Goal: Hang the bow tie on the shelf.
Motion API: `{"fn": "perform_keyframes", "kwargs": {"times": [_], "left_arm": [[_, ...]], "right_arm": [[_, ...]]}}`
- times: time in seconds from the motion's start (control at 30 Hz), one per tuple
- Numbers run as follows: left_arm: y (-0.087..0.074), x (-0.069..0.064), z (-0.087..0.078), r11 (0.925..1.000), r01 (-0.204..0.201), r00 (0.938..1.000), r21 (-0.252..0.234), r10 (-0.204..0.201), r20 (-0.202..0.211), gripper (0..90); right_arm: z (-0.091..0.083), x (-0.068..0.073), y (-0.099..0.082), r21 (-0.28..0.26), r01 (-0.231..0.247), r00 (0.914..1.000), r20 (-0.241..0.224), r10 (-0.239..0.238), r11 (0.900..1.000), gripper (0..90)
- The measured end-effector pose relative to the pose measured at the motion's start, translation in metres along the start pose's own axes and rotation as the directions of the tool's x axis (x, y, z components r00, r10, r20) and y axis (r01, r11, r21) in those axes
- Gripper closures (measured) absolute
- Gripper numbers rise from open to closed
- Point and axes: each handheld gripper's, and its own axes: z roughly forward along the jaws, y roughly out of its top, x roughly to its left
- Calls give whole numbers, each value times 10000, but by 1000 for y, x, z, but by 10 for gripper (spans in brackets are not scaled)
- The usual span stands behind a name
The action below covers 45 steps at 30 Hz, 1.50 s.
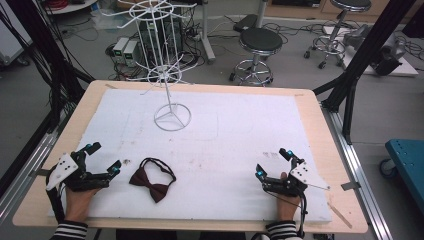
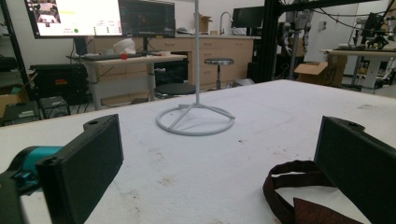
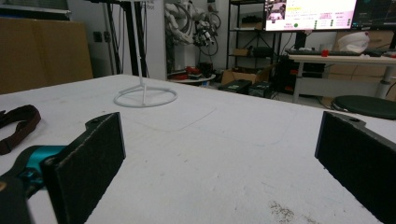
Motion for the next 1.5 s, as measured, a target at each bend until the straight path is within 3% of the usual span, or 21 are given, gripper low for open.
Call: {"fn": "perform_keyframes", "kwargs": {"times": [0.1,0.33,0.47,0.5,0.57,0.7,0.77,1.03,1.1,1.23,1.3,1.33,1.4,1.5], "left_arm": [[4,1,-3,9997,-19,9997,241,13,246,17],[22,1,-1,9946,-506,9943,901,417,981,17],[33,2,2,9888,-882,9875,1204,709,1405,17],[39,2,4,9852,-1079,9829,1332,857,1629,17],[41,2,4,9854,-1073,9812,1323,835,1740,17],[50,1,8,9782,-1343,9716,1581,986,2152,17],[55,-1,9,9746,-1498,9642,1665,1067,2427,17],[76,-9,15,9447,-2350,9321,2289,1522,3286,17],[81,-11,19,9403,-2430,9237,2384,1493,3527,17],[86,-16,27,9199,-2845,9020,2699,1615,4005,17],[87,-18,32,9097,-3068,8878,2798,1675,4288,17],[88,-19,34,9002,-3256,8793,2893,1758,4427,17],[87,-22,38,8906,-3400,8695,3019,1755,4616,17],[88,-26,44,8706,-3736,8521,3202,1856,4894,17]], "right_arm": [[0,0,0,0,9,10000,3,-9,10000,9],[0,0,0,0,28,10000,18,-28,10000,9],[0,0,0,-3,2,10000,8,-2,10000,9],[0,0,0,-4,-7,10000,-1,7,10000,9],[0,0,0,-7,-9,10000,-3,9,10000,9],[0,0,0,-3,14,10000,14,-14,10000,9],[0,1,0,-8,-5,10000,26,5,10000,9],[-1,0,0,6,-27,10000,12,27,10000,9],[-1,1,0,19,-42,10000,14,42,10000,9],[-1,0,0,13,-61,10000,17,61,10000,9],[-1,0,0,16,-77,10000,23,77,10000,9],[-1,0,0,16,-77,10000,23,77,10000,9],[0,0,0,-1,-37,10000,4,37,10000,9],[0,0,0,-1,-46,10000,11,46,10000,9]]}}
